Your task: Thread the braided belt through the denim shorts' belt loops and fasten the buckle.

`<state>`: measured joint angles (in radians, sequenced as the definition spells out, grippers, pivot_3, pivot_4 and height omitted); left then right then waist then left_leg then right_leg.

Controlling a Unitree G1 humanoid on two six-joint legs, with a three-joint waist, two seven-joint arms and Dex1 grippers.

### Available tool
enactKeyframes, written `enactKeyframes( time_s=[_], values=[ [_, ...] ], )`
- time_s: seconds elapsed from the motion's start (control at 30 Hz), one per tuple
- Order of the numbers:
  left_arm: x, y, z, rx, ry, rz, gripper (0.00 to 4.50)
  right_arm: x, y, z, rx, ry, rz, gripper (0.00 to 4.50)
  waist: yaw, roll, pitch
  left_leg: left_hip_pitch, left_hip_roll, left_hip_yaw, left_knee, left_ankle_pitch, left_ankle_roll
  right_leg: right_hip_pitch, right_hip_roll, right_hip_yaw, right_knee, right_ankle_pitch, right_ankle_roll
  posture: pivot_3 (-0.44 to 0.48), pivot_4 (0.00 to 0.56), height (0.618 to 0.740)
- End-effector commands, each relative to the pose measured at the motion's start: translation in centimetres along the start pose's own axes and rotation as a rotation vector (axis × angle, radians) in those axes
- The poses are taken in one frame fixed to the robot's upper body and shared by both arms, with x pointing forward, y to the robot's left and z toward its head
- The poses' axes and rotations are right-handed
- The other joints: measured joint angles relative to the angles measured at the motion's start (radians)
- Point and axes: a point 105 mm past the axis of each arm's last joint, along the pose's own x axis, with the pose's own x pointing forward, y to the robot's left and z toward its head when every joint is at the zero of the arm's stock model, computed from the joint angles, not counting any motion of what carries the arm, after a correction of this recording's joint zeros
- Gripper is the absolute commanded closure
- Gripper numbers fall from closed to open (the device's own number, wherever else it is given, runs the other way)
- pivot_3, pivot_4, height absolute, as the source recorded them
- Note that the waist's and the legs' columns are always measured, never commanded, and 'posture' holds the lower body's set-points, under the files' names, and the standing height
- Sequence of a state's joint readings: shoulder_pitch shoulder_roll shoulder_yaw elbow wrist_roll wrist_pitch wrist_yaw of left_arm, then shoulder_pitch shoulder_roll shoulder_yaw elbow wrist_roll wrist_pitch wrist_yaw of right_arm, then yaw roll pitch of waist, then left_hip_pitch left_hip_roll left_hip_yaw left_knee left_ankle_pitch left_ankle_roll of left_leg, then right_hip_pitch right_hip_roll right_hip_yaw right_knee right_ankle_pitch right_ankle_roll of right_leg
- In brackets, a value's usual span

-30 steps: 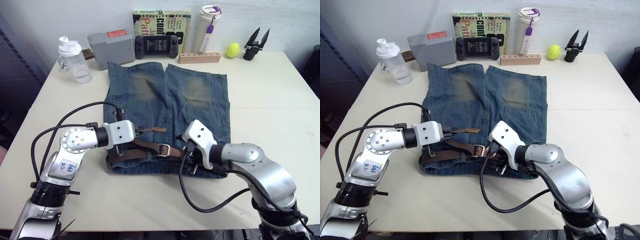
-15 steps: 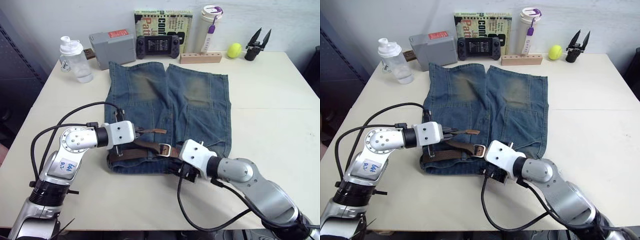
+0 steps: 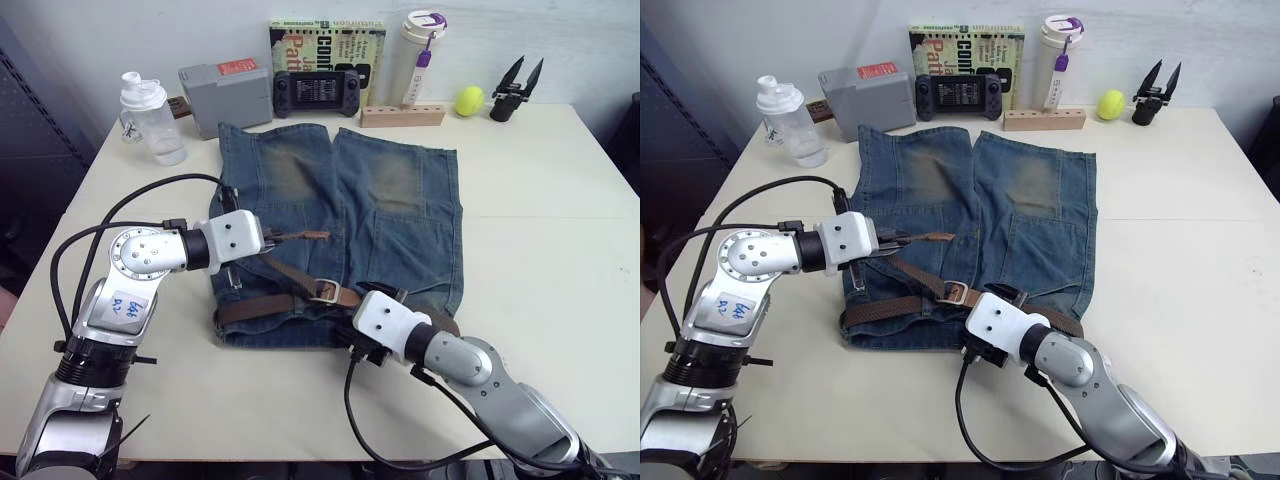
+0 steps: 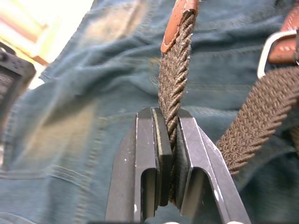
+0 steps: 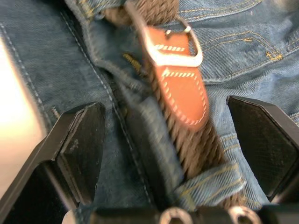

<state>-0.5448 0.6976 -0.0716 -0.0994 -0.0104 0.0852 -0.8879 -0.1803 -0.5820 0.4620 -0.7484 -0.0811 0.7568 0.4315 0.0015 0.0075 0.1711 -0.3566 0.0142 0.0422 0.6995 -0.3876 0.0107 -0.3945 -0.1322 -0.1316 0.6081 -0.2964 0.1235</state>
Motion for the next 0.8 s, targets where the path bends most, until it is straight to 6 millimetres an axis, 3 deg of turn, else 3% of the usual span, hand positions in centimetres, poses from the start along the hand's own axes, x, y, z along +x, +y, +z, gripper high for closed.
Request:
enactKeyframes(
  time_s=[0.03,0.23,0.5,0.6,0.8],
  values=[
    [-0.9,1.1,0.5,0.024,-0.010,0.036,4.50,-0.5,-0.4,1.2,-0.075,-0.059,-0.032,0.08,-0.002,0.000,0.000,0.000,0.000,0.000,0.000,0.000,0.000,0.000,0.000,0.000,0.000,0.000,0.000,0.000,0.150,0.731],
    [-1.0,1.1,0.5,0.020,-0.008,0.036,4.50,0.3,-1.8,1.0,-0.191,-0.048,-0.138,0.08,-0.002,0.000,0.000,0.000,0.000,0.000,0.000,0.000,0.000,0.000,0.000,0.000,0.000,0.000,0.000,0.000,0.150,0.731],
    [-1.0,0.7,0.0,0.014,0.011,0.033,4.50,1.3,-1.2,0.7,-0.249,-0.039,-0.142,0.08,-0.002,0.000,0.000,0.000,0.000,0.000,0.000,0.000,0.000,0.000,0.000,0.000,0.000,0.000,0.000,0.000,0.150,0.731],
    [-1.1,0.3,-0.5,0.014,0.030,0.024,4.50,1.4,-1.3,0.5,-0.232,-0.026,-0.147,0.73,-0.002,0.000,0.000,0.000,0.000,0.000,0.000,0.000,0.000,0.000,0.001,0.000,0.000,0.000,0.000,0.000,0.150,0.731],
    [-1.1,0.1,-0.9,0.004,0.051,0.024,4.50,1.5,-1.5,0.7,-0.228,-0.015,-0.157,3.45,-0.001,0.000,0.000,0.000,0.000,0.000,0.000,0.000,0.000,0.000,0.000,0.000,0.000,0.000,0.000,0.000,0.150,0.731]
  ],
)
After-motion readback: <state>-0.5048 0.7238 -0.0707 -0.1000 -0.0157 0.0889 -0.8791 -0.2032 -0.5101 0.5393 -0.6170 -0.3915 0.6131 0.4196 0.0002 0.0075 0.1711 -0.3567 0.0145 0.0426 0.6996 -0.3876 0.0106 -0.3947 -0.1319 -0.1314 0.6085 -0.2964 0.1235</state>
